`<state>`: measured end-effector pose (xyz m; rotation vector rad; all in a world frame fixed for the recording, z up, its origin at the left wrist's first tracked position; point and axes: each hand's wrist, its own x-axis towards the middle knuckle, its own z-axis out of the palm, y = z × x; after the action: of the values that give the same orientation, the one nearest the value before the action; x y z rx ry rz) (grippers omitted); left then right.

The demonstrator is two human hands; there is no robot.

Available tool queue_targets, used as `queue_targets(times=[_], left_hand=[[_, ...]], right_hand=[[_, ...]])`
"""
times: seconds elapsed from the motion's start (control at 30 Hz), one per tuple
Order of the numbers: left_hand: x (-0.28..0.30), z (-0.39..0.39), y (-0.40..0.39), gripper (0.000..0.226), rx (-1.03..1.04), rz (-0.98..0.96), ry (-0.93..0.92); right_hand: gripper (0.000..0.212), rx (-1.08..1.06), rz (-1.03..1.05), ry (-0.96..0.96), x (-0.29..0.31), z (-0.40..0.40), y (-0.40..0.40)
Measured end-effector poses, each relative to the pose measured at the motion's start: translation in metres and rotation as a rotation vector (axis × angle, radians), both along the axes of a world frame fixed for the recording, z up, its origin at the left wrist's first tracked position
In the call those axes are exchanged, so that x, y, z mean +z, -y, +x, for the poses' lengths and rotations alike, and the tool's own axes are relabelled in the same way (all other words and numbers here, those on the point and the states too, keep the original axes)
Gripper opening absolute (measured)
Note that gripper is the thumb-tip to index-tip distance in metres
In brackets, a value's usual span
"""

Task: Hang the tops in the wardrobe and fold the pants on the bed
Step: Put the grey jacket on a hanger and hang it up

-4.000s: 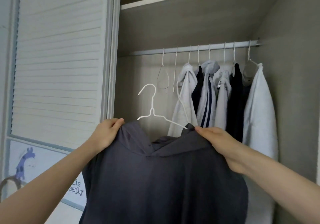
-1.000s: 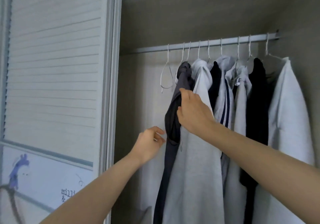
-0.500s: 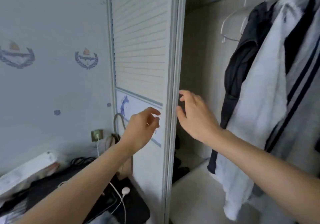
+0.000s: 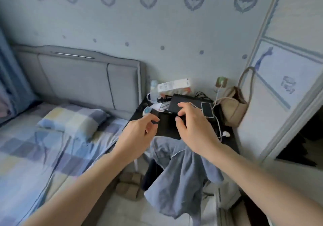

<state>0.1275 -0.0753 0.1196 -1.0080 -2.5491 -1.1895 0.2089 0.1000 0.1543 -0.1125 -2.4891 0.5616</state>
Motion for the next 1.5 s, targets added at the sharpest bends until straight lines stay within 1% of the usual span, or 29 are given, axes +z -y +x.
queue_targets(times=[0.1,0.23,0.3,0.43,0.57,0.7,0.8,0.87,0.9,0.97,1.03,1.2,1.37,1.4,1.5], left_hand=[[-0.028,0.021,0.09,0.016,0.231,0.025,0.066],[-0.069,0.063,0.19,0.016,0.507,0.062,0.226],[-0.086,0.086,0.234,0.018,0.634,0.071,0.256],[-0.115,0.13,0.325,0.014,0.849,0.087,0.31],[-0.148,0.174,0.412,0.012,0.971,0.09,0.418],[-0.19,0.223,0.506,0.013,1.06,0.121,0.547],[-0.216,0.248,0.56,0.011,1.1,0.111,0.636],[-0.232,0.259,0.597,0.01,1.156,0.122,0.695],[-0.244,0.267,0.627,0.009,1.212,0.133,0.732],[-0.247,0.27,0.641,0.009,1.253,0.118,0.781],[-0.261,0.274,0.677,0.011,1.314,0.147,0.85],[-0.296,0.272,0.75,0.016,1.449,0.144,0.981],[-0.341,0.274,0.819,0.015,1.604,0.161,1.137],[-0.347,0.277,0.826,0.015,1.608,0.162,1.165],[-0.383,0.278,0.869,0.021,1.659,0.166,1.202]], right_hand=[[0.04,0.199,-0.032,0.062,-0.026,-0.017,0.076],[0.039,0.448,-0.061,0.133,-0.056,-0.028,0.177],[0.039,0.57,-0.055,0.169,-0.069,-0.029,0.23],[0.038,0.753,-0.01,0.244,-0.095,-0.019,0.338],[0.038,0.875,0.024,0.319,-0.122,-0.001,0.433],[0.037,0.963,0.07,0.442,-0.154,0.017,0.533],[0.034,0.996,0.101,0.508,-0.179,0.024,0.59],[0.033,1.015,0.114,0.569,-0.194,0.027,0.629],[0.033,1.039,0.124,0.605,-0.208,0.027,0.663],[0.033,1.04,0.131,0.655,-0.214,0.028,0.679],[0.032,1.08,0.155,0.706,-0.232,0.023,0.72],[0.034,1.197,0.212,0.82,-0.269,0.001,0.816],[0.036,1.292,0.312,0.976,-0.32,-0.023,0.916],[0.035,1.295,0.321,1.002,-0.327,-0.025,0.925],[0.031,1.365,0.387,1.032,-0.365,-0.033,0.984]])
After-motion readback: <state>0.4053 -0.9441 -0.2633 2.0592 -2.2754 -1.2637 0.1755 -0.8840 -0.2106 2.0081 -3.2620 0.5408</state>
